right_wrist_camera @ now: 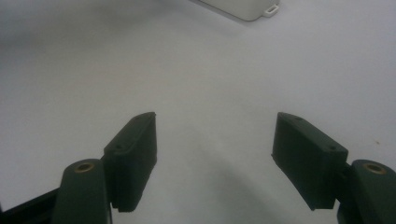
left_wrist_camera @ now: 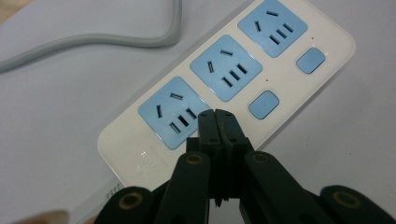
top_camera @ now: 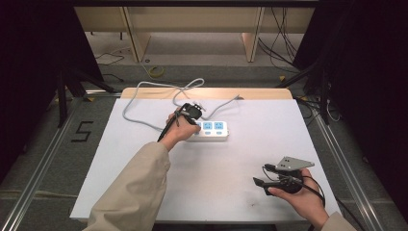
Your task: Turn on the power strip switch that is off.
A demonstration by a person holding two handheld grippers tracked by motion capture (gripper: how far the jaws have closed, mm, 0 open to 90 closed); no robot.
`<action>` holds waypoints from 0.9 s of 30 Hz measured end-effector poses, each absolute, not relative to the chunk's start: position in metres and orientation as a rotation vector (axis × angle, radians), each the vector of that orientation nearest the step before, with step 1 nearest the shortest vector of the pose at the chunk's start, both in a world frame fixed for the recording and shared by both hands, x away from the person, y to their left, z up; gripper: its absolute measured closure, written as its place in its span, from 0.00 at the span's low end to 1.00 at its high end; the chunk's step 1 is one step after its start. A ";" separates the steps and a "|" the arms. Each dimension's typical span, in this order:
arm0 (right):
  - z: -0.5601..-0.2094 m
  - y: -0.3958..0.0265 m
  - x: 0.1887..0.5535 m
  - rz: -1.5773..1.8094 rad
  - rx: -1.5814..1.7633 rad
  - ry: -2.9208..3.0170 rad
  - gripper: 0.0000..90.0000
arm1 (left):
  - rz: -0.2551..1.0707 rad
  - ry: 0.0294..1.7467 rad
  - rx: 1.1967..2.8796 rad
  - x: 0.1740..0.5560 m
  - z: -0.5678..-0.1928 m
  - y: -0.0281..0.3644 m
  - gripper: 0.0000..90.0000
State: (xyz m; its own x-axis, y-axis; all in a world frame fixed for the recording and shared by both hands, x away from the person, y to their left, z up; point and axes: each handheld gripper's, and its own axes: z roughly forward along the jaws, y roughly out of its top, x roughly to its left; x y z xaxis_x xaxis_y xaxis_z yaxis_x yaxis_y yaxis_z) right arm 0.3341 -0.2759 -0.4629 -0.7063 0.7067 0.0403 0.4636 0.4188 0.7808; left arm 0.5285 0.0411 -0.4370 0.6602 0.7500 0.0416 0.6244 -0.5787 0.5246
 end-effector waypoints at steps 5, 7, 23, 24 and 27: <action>-0.463 -0.276 0.334 1.173 1.012 2.382 0.35 | 0.350 1.079 2.411 0.529 -0.438 0.040 1.00; -0.463 -0.276 0.334 1.172 1.012 2.384 0.35 | 0.358 1.083 2.418 0.529 -0.437 0.040 1.00; -0.463 -0.276 0.334 1.174 1.013 2.383 0.35 | 0.365 1.084 2.428 0.529 -0.437 0.040 1.00; -0.463 -0.276 0.334 1.175 1.013 2.382 0.35 | 0.371 1.084 2.428 0.529 -0.437 0.040 1.00; -0.463 -0.276 0.334 1.173 1.014 2.385 0.35 | 0.364 1.090 2.428 0.529 -0.438 0.040 1.00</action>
